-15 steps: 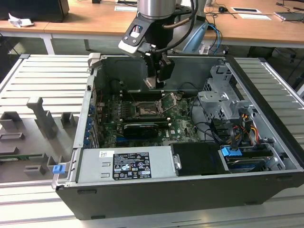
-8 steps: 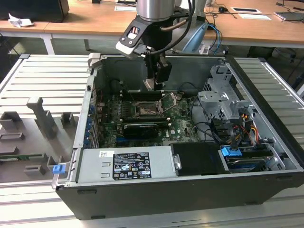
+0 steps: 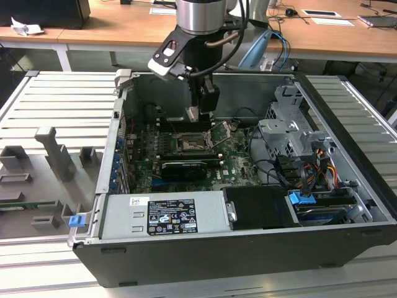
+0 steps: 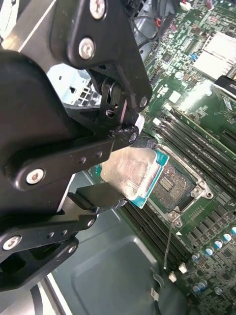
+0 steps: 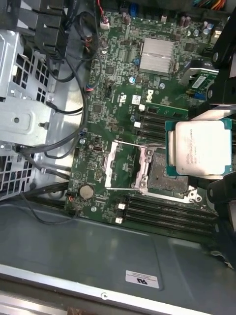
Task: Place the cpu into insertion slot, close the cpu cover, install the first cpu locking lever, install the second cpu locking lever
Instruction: 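Place the cpu into insertion slot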
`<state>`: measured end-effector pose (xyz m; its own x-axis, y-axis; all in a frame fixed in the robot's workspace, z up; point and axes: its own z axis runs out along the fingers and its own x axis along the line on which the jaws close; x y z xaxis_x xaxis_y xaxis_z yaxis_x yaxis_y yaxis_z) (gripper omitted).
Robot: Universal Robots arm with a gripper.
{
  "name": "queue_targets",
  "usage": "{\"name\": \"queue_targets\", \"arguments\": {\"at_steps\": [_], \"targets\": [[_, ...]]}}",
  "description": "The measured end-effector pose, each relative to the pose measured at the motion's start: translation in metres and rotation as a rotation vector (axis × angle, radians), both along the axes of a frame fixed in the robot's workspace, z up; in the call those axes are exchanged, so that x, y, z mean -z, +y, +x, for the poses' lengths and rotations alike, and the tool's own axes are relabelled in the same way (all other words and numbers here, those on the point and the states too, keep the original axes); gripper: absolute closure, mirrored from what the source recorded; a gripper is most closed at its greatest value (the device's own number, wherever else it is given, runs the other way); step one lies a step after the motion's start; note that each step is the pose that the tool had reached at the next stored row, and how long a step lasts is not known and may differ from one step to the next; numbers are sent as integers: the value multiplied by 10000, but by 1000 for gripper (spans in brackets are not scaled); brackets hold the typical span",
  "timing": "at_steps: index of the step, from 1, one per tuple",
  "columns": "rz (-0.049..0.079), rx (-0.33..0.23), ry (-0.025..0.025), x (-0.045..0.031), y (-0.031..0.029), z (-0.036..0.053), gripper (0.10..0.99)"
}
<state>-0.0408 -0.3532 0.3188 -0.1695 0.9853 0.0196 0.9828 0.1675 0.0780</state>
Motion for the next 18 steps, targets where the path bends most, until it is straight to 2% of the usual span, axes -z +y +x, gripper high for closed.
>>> {"name": "queue_targets", "arguments": {"at_steps": [3, 7, 9, 12, 18], "targets": [[0, 323, 8, 24, 1, -2, 561], [-2, 570, 60, 83, 6, -4, 561], [-9, 640, 119, 125, 16, -4, 561], [-10, 1050, 183, 189, 33, -4, 561], [-12, 1096, 220, 235, 33, -4, 561]]}}
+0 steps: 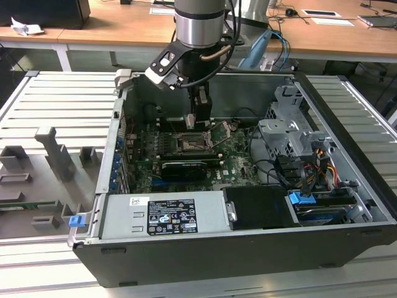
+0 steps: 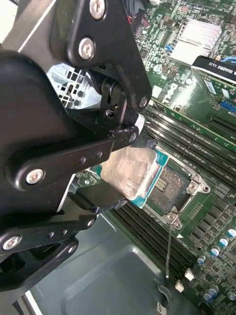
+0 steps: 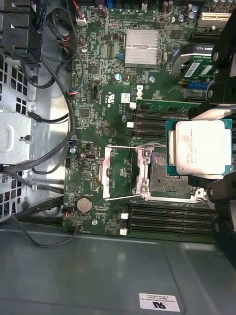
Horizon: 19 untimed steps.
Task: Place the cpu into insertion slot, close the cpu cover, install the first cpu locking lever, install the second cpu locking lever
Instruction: 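Place the cpu into insertion slot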
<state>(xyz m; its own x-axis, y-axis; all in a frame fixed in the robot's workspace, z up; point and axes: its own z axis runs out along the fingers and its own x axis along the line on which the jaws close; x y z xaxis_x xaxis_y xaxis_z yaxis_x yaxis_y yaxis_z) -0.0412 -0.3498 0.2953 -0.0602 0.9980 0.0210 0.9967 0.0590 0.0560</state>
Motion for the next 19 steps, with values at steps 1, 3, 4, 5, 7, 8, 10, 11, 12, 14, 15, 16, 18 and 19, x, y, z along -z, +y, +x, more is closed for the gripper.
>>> {"name": "queue_targets", "arguments": {"at_steps": [1, 3, 4, 5, 7, 8, 10, 11, 12, 14, 15, 16, 18, 19], "targets": [[-2, 0, 2, 4, 0, 0, 561], [2, -1, 0, 16, 0, 0, 561], [0, -1, 1, 23, 0, 0, 561], [1, 0, 0, 27, 0, 0, 561], [0, -1, 1, 39, 0, 0, 561], [-2, -1, 2, 42, 0, 0, 561], [-1, -1, 1, 48, 0, 0, 561], [0, -1, 0, 52, 0, 0, 561], [1, 0, 0, 56, 0, 0, 561], [-1, -1, 1, 63, 0, 0, 561], [0, 0, 1, 65, 0, 0, 561], [-1, -1, 1, 69, 0, 0, 561], [0, 0, 0, 75, 1, 0, 561], [1, 2, 0, 80, 3, 0, 561]]}}
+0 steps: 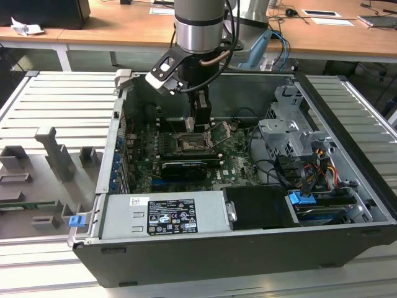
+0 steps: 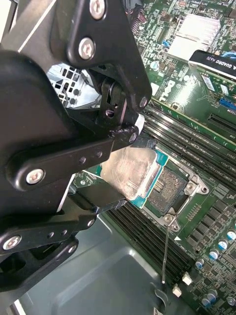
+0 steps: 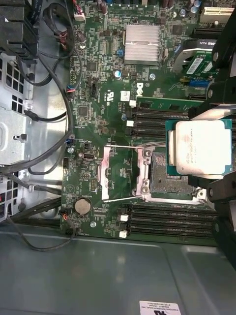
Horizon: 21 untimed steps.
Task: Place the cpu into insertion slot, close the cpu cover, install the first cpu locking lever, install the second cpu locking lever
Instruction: 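Place the cpu into insertion slot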
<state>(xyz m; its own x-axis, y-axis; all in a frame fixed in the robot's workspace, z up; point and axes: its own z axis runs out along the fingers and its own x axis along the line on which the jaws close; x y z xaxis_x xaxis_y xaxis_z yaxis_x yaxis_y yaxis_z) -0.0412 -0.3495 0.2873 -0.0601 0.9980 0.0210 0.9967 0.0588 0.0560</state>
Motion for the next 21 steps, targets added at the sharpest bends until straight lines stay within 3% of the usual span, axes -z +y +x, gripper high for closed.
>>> {"name": "queue_targets", "arguments": {"at_steps": [8, 16, 21], "targets": [[-1, 18, 1, 54, 27, 0, 561], [-2, 78, 19, 285, 66, 0, 561], [-1, 146, 74, 395, 148, 0, 561]]}}
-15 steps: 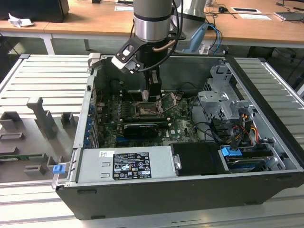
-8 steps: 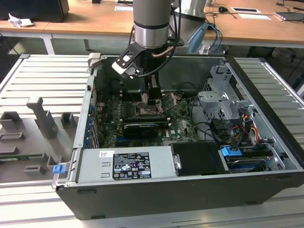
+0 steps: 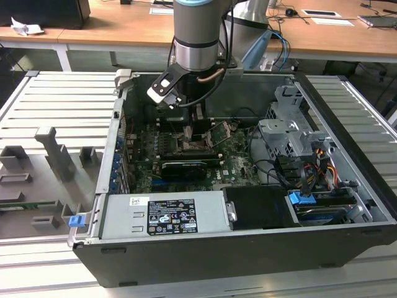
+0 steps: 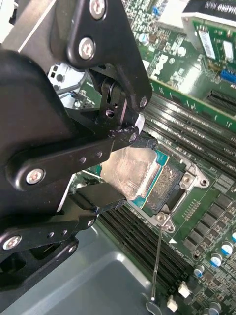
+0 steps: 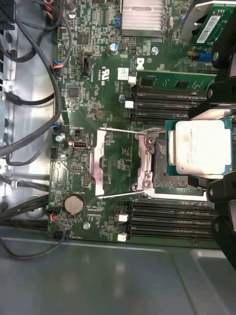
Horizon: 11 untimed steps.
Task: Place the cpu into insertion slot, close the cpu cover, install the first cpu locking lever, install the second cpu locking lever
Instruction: 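Place the cpu into insertion slot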
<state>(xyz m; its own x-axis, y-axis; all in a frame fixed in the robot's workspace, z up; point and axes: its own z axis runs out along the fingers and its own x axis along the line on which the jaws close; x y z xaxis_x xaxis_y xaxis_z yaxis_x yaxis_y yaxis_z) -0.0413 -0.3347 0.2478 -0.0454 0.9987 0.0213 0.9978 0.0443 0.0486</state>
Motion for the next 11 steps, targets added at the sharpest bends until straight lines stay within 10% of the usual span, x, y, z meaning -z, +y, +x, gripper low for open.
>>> {"name": "queue_targets", "arguments": {"at_steps": [11], "targets": [[46, 140, 3, 117, 19, -3, 561]]}}
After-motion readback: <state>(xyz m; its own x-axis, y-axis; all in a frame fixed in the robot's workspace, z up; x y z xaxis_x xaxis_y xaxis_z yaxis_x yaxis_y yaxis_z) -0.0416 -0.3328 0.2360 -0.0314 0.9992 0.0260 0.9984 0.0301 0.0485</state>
